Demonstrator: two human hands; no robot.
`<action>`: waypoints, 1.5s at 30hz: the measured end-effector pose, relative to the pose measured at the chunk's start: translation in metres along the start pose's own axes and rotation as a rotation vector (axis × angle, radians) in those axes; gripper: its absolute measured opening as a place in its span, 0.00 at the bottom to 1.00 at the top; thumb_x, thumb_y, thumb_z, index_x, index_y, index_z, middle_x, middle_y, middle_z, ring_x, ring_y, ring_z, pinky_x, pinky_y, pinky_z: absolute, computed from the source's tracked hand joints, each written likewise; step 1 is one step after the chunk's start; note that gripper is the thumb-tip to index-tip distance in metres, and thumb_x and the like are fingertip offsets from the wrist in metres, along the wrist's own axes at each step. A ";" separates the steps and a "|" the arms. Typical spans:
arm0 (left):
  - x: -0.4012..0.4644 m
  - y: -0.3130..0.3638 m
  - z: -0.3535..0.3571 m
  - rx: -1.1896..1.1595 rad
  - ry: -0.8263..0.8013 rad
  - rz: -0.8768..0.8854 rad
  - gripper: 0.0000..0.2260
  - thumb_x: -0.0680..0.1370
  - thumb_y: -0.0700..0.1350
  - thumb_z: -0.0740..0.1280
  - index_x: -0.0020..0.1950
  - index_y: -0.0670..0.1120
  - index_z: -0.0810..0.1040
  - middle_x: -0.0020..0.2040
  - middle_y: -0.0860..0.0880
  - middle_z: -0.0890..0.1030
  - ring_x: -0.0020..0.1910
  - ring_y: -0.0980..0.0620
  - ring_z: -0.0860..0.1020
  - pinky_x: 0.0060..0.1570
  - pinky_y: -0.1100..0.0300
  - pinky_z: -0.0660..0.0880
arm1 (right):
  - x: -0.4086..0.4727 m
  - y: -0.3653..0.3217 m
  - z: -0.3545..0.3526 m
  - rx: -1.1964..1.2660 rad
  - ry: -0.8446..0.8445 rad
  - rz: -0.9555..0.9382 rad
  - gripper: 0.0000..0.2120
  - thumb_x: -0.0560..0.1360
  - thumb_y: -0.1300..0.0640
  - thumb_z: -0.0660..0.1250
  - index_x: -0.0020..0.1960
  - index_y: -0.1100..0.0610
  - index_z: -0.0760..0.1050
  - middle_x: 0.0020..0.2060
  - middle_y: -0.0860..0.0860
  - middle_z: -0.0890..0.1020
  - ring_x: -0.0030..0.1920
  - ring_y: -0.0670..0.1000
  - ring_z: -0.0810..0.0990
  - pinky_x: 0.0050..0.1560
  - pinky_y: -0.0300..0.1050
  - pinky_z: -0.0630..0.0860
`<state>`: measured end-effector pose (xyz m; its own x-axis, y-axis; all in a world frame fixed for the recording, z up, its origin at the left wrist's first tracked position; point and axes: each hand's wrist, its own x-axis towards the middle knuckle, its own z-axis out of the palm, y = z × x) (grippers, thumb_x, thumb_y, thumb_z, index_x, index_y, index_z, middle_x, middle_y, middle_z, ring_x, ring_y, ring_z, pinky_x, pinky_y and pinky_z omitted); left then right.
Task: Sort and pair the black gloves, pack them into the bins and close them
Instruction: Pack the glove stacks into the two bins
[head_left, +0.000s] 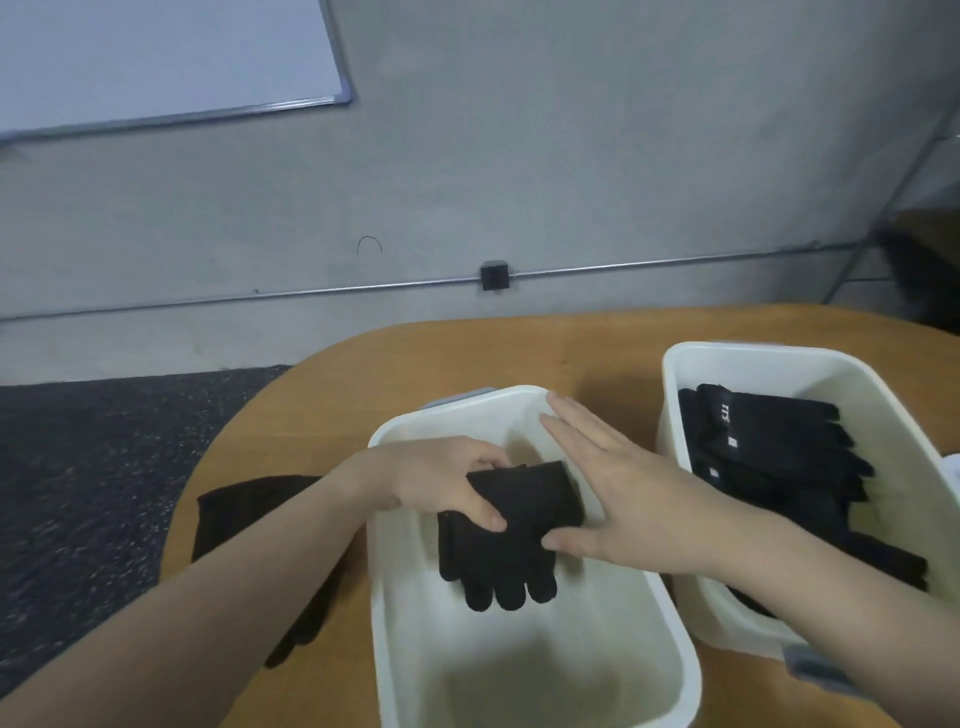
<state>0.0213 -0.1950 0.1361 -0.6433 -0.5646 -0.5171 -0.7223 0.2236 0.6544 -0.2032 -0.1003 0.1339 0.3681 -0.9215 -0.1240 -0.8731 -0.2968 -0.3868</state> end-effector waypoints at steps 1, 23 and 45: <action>0.004 -0.001 0.000 -0.012 -0.003 -0.016 0.14 0.75 0.46 0.77 0.59 0.51 0.79 0.55 0.53 0.86 0.55 0.52 0.84 0.60 0.52 0.80 | 0.000 0.001 0.001 0.011 -0.009 0.014 0.55 0.74 0.34 0.70 0.83 0.49 0.36 0.78 0.35 0.30 0.70 0.26 0.25 0.65 0.22 0.34; -0.022 0.013 0.019 0.494 0.205 -0.018 0.15 0.81 0.51 0.66 0.68 0.56 0.78 0.59 0.60 0.78 0.63 0.54 0.77 0.64 0.56 0.72 | -0.002 0.006 0.014 -0.020 0.098 0.006 0.52 0.76 0.27 0.58 0.83 0.49 0.31 0.78 0.38 0.27 0.76 0.33 0.27 0.75 0.33 0.38; -0.160 -0.106 -0.063 0.261 0.330 -0.316 0.28 0.81 0.53 0.70 0.76 0.68 0.63 0.79 0.66 0.62 0.79 0.59 0.59 0.78 0.53 0.56 | 0.001 0.003 0.015 -0.230 0.062 0.057 0.44 0.78 0.31 0.47 0.82 0.51 0.30 0.77 0.43 0.25 0.77 0.39 0.25 0.75 0.36 0.32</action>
<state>0.2171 -0.1786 0.1840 -0.2998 -0.8474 -0.4383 -0.9345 0.1683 0.3137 -0.2001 -0.0984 0.1189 0.3016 -0.9500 -0.0807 -0.9444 -0.2861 -0.1617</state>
